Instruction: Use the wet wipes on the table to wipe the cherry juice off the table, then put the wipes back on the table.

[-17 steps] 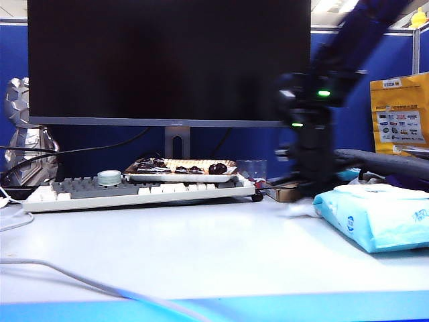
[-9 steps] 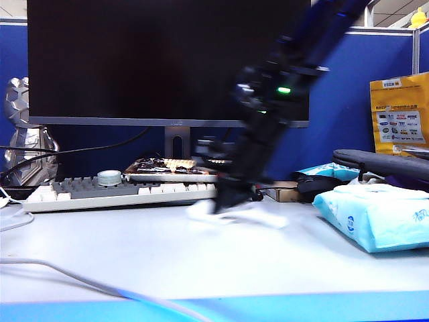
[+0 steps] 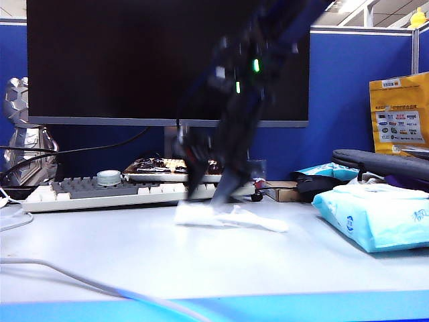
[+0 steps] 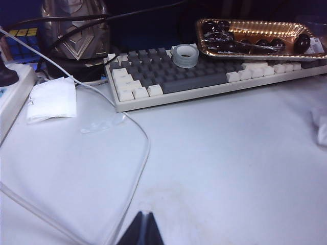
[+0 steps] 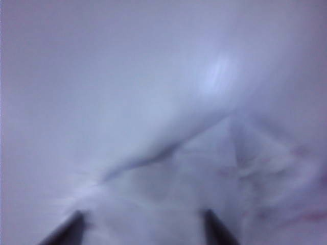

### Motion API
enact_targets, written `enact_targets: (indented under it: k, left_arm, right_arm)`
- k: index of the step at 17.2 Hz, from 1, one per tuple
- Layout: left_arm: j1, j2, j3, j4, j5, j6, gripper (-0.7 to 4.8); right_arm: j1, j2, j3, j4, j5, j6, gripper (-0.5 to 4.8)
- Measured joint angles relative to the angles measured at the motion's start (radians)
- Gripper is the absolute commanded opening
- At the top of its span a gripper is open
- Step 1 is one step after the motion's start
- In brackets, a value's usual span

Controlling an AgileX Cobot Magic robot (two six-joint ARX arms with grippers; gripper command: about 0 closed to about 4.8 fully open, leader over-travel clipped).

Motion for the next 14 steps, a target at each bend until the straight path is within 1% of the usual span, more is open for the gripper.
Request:
enact_targets:
  k: [2,4,6,7,8,9,10,12,13,14]
  left_arm:
    - [0.000,0.000,0.000,0.000,0.000,0.000,-0.03]
    - [0.000,0.000,0.000,0.000,0.000,0.000,-0.03]
    - [0.000,0.000,0.000,0.000,0.000,0.000,-0.03]
    - [0.000,0.000,0.000,0.000,0.000,0.000,-0.03]
    - [0.000,0.000,0.000,0.000,0.000,0.000,-0.03]
    - [0.000,0.000,0.000,0.000,0.000,0.000,-0.03]
    - [0.000,0.000,0.000,0.000,0.000,0.000,-0.03]
    - [0.000,0.000,0.000,0.000,0.000,0.000,-0.03]
    - [0.000,0.000,0.000,0.000,0.000,0.000,-0.03]
    - [0.000,0.000,0.000,0.000,0.000,0.000,-0.03]
  right_arm:
    - [0.000,-0.009,0.124,-0.092,0.008,-0.002,2.55]
    - [0.000,-0.008,0.228,-0.177,0.009,-0.002,1.52]
    - [0.000,-0.008,0.303,-0.203,0.036,-0.002,1.48]
    - [0.000,-0.008,0.345,-0.242,0.042,0.000,1.49]
    - [0.000,-0.008,0.404,-0.300,0.071,0.005,1.50]
    - [0.000,-0.011,0.436,-0.328,0.128,0.007,1.65]
    - [0.000,-0.011,0.453,-0.359,0.155,0.009,1.83]
    - [-0.002,-0.003,0.519,-0.506,0.174,0.023,1.85]
    - [-0.001,-0.005,0.552,-0.540,0.212,0.025,1.85]
    - [0.004,-0.009,0.576,-0.541,0.254,0.027,1.85]
